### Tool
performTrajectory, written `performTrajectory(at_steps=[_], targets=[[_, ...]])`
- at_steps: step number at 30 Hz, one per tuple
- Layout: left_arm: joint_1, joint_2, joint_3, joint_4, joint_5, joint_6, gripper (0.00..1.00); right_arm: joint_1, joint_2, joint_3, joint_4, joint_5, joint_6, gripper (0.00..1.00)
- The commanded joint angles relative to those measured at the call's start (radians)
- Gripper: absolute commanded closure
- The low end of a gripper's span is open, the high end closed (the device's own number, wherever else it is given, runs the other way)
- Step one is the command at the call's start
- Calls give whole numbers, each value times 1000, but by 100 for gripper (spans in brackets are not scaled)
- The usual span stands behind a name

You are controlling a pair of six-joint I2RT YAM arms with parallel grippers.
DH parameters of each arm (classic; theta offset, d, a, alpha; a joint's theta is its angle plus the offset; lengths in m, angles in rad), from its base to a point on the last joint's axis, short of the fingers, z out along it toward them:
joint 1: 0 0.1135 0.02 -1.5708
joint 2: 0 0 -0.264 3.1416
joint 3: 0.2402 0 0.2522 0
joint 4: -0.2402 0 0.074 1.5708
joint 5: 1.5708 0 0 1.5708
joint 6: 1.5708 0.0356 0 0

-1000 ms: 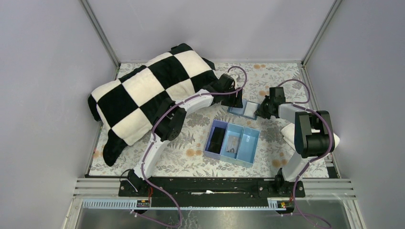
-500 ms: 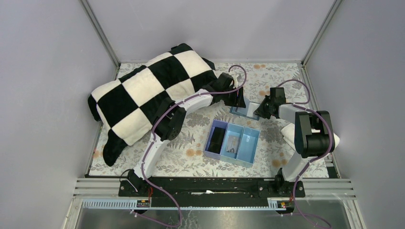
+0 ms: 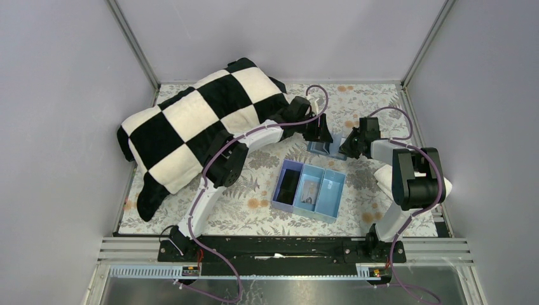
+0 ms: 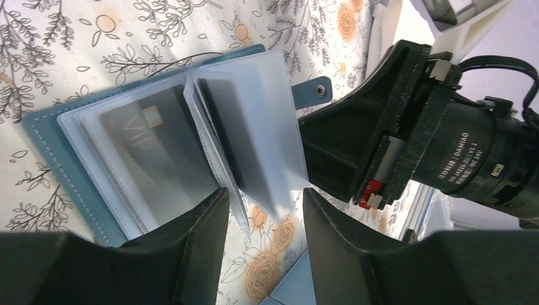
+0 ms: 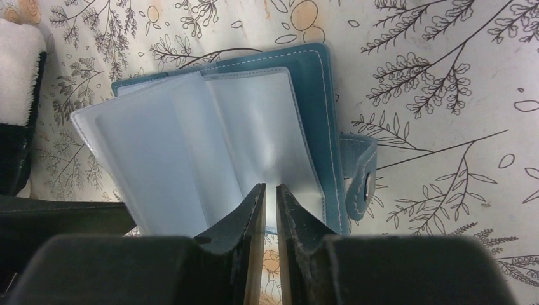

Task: Take the credit cards out of the card holder
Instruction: Remove the credit card from the card holder.

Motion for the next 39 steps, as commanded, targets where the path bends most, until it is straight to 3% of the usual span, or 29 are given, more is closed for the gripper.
performTrajectory(at_steps=[1,8,14,20,24,30,35,39], targets=[[-12,-13,-5,66,47,-24,53,-9,-19,-17,-8,-1,-2,81],[-12,-6,-17,64,26,-18,65,-31,-98,-13,-45,33,-30,81],[-11,9,-6,34,-2,-3,69,-33,-117,-8,-84,49,-45,81],[-9,-5,-14,8,-37,23,86,-33,-195,-6,-110,98,-59,79],[0,-7,-16,-9,-58,28,93,-33,-236,-1,-107,101,-53,74],[22,-33,-61,-19,-100,45,88,-34,-223,9,-76,54,-37,72],[40,-46,-89,-5,-91,39,100,-33,-189,-12,30,-60,-5,66],[60,-61,-130,12,-99,12,100,-33,-128,-35,124,-147,62,66]])
